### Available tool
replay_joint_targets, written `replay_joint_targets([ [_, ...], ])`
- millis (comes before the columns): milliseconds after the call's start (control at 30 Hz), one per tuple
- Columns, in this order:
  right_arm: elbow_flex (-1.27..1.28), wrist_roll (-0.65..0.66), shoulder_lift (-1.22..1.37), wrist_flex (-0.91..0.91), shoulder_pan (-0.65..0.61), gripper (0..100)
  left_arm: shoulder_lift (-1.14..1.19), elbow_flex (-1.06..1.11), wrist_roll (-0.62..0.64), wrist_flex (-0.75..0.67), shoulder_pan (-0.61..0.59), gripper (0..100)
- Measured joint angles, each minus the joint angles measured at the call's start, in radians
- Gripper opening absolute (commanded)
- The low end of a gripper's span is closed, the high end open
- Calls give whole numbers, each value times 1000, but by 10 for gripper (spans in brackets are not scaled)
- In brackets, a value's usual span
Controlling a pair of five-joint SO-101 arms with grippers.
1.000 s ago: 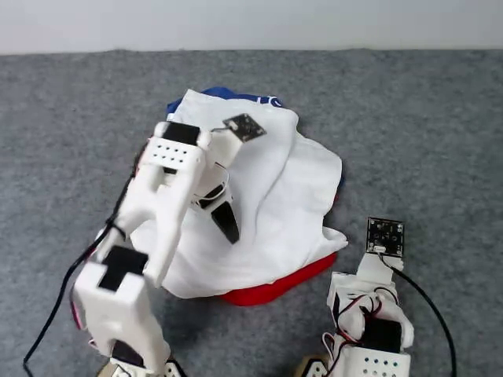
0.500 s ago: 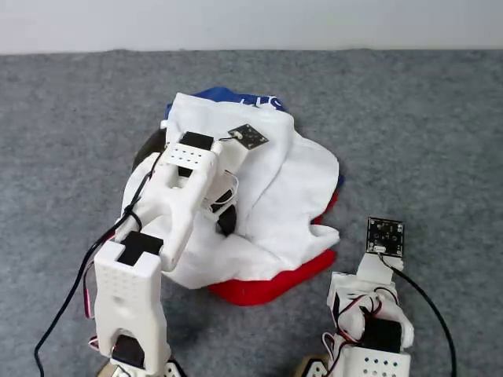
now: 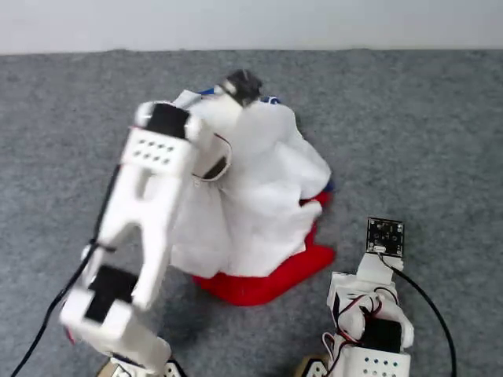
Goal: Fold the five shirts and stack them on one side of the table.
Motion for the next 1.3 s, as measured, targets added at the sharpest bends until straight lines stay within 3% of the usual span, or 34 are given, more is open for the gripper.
replay_joint_targets([
  [167,0,0,0,0,0,9,-146,-3,0,0,-138,12],
  [433,0,0,0,0,0,9,-209,-3,-29,-68,-557,13],
  [800,0,0,0,0,0,9,-209,-3,-120,-221,-996,13],
  [1100,0,0,0,0,0,9,-209,-3,-181,-414,-1286,13],
  [1300,0,0,0,0,0,9,-209,-3,-187,-546,-1412,13],
])
